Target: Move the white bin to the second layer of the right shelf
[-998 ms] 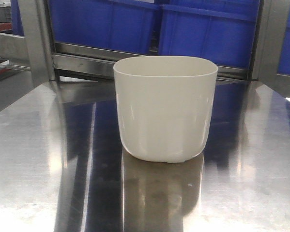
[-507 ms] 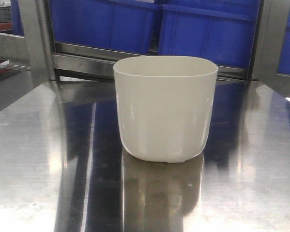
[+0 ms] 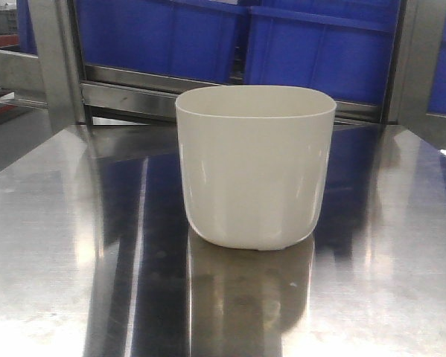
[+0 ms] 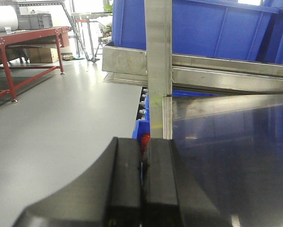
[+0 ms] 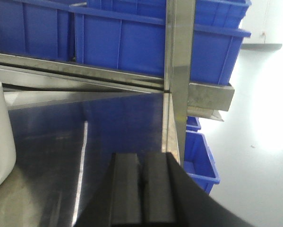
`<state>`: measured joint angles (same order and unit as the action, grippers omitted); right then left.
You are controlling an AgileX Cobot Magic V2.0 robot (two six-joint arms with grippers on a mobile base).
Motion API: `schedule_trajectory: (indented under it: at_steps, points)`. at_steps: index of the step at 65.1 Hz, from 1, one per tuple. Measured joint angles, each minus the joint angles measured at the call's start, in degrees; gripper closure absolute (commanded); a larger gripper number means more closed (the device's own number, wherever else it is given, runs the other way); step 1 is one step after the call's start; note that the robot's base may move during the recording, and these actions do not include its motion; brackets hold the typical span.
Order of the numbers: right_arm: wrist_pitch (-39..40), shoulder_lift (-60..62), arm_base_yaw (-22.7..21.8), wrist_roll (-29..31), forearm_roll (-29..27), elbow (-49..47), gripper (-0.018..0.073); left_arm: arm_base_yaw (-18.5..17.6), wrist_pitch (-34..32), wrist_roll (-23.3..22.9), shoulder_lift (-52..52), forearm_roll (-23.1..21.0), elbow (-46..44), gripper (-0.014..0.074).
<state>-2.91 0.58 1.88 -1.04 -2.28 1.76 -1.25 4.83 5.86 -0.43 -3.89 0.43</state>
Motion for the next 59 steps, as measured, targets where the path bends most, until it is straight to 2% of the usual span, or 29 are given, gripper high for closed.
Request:
schedule_trajectory:
  at_steps: [14, 37, 46, 59]
  points:
    - [-3.9, -1.2, 0.0, 0.0, 1.6, -4.3, 0.0503, 0.0, 0.0, 0.0, 0.0, 0.0, 0.0, 0.0512]
    - [-6.9, -20.0, 0.0, 0.0, 1.5, -16.2, 0.0503, 0.0, 0.0, 0.0, 0.0, 0.0, 0.0, 0.0512]
    - [-12.5, -28.2, 0.0, 0.0, -1.9, -21.6, 0.0503, 0.0, 0.0, 0.0, 0.0, 0.0, 0.0, 0.0512]
    - [-24.5, -41.2, 0.0, 0.0, -5.3, -31.5, 0.0501, 0.0, 0.0, 0.0, 0.0, 0.0, 0.0, 0.0512]
